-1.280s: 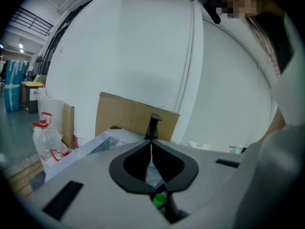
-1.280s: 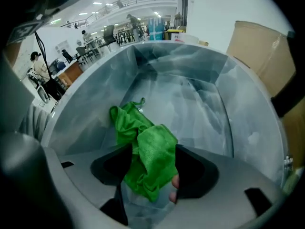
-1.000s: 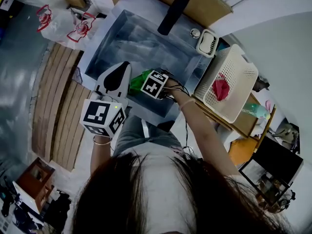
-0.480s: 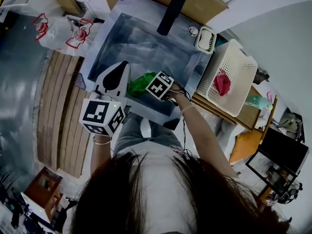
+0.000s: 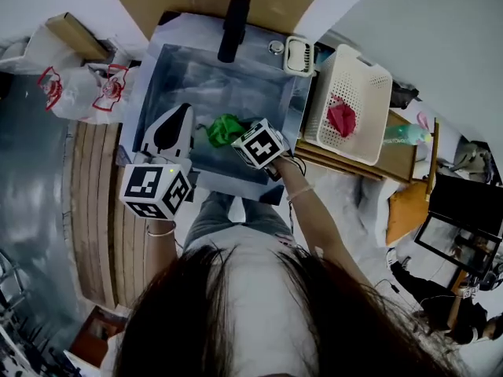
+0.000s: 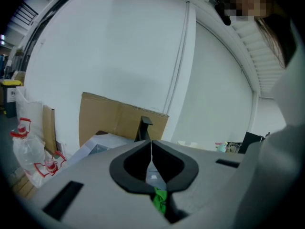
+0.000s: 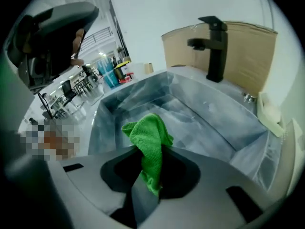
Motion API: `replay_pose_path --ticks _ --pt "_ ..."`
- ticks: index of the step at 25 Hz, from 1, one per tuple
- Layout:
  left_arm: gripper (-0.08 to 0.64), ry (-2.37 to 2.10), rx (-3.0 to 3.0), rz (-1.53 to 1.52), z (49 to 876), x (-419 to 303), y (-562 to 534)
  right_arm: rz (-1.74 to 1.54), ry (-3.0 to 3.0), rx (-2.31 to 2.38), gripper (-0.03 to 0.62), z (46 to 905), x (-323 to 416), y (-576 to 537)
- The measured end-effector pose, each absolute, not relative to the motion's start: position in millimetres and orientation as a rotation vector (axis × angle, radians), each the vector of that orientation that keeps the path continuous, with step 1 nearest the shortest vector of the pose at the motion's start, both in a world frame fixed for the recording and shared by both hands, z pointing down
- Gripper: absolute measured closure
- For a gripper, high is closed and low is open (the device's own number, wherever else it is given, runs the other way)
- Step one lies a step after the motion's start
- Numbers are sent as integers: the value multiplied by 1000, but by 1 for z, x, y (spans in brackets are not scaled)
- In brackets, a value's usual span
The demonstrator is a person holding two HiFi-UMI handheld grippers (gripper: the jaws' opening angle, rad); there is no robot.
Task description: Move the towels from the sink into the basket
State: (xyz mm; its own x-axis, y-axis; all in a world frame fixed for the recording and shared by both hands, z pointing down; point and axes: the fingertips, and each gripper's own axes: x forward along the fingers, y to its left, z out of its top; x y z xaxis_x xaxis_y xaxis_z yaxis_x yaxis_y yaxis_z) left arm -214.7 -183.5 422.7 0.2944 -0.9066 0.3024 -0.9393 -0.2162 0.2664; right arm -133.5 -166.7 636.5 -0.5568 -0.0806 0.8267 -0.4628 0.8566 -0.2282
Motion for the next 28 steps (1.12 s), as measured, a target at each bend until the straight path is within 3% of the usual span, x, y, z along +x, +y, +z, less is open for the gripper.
replay_pose_path --ticks 28 --pt "555 -1326 2538 183 367 -66 -219 883 -2591 975 497 461 -16 -193"
